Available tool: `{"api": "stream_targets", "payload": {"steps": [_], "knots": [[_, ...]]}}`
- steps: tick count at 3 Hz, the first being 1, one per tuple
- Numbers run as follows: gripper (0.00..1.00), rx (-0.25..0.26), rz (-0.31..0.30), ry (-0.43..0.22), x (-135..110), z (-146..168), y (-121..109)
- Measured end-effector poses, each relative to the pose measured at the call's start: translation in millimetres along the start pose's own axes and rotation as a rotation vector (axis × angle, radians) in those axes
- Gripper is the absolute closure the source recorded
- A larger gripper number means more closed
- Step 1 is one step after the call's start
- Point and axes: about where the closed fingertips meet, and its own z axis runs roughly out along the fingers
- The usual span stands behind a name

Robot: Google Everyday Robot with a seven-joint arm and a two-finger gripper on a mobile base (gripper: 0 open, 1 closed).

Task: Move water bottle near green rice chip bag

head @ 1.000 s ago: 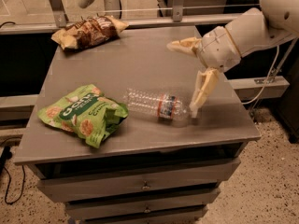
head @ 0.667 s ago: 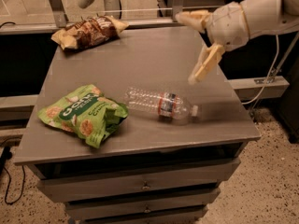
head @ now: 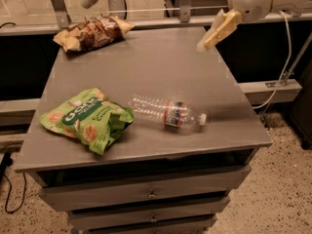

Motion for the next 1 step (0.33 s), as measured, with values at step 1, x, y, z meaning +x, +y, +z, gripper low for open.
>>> {"api": "stream_targets", "payload": {"steps": [1], "knots": [[0.0,0.0,0.0,0.0,0.0,0.0,0.0]]}}
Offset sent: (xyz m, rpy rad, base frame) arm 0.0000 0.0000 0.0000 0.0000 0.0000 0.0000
